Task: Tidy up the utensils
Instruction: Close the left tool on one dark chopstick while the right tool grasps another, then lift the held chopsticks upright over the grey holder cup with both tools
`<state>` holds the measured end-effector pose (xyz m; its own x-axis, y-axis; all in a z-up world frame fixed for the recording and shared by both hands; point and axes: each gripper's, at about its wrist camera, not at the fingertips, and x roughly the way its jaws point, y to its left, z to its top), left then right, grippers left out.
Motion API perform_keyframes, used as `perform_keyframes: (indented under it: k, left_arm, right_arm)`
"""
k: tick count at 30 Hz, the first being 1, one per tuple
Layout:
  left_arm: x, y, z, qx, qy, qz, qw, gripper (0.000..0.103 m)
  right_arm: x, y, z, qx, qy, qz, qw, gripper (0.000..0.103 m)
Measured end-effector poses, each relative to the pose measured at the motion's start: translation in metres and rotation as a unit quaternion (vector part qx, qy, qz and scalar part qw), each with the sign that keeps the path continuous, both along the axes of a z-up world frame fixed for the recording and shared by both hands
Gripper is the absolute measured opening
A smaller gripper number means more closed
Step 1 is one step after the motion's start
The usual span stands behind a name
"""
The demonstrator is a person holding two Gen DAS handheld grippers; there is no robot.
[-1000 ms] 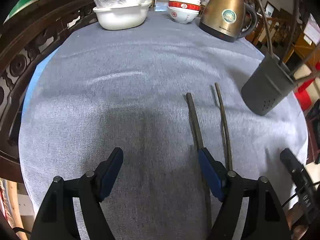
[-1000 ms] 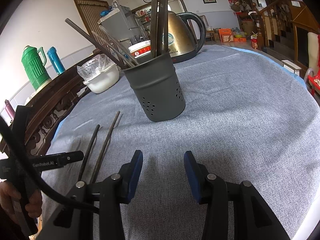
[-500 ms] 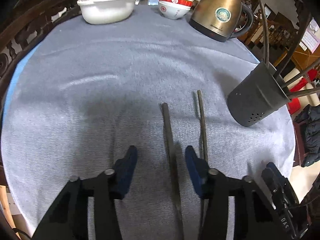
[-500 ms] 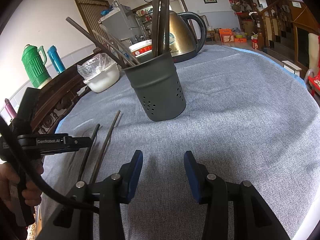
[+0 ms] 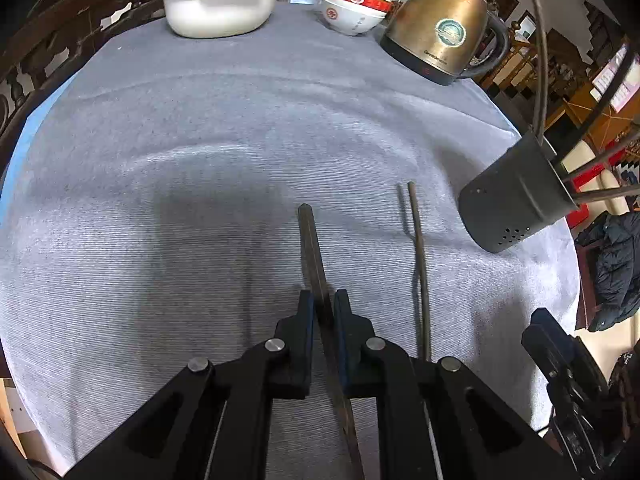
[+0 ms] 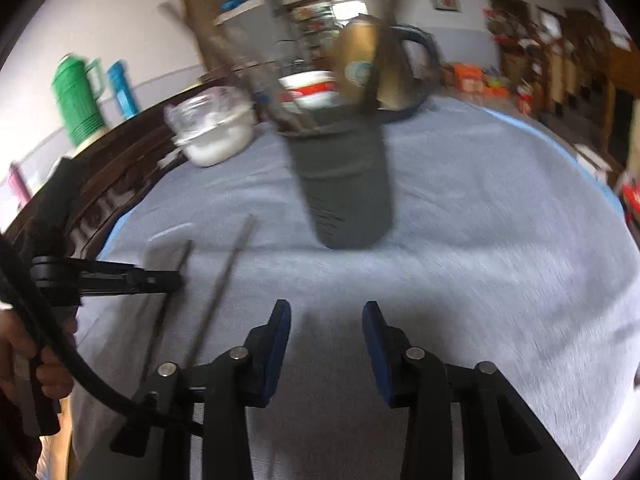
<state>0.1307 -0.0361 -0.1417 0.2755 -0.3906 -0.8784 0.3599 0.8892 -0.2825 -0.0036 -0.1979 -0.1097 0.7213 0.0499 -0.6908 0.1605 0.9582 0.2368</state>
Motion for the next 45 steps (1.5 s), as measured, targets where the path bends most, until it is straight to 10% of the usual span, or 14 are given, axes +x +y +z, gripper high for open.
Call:
perform_keyframes:
  k: [8, 15, 27, 45]
  left_arm:
    - [0.003, 0.014, 0.001, -0.020, 0.018, -0.001, 0.9996, 0.012]
    - [0.003, 0.022, 0.003, -0.033, 0.023, -0.001, 0.9992, 0.016]
    - [0.007, 0.014, 0.000, -0.024, 0.034, -0.007, 0.9991, 0.017]
    - [0.035, 0.005, 0.000, -0.015, 0.056, 0.005, 0.9983, 0.021]
  right_arm:
    - [0.063, 0.051, 0.001, 0.023, 0.070, 0.074, 0.995, 0.037]
    - [0.082, 0.064, -0.025, 0.019, 0.145, 0.072, 0.987, 0.013]
    - [0.047, 0.044, -0.021, 0.020, 0.169, 0.095, 0.981, 0.008]
    - [0.116, 0.035, -0.026, 0.050, 0.182, 0.067, 0.980, 0.010]
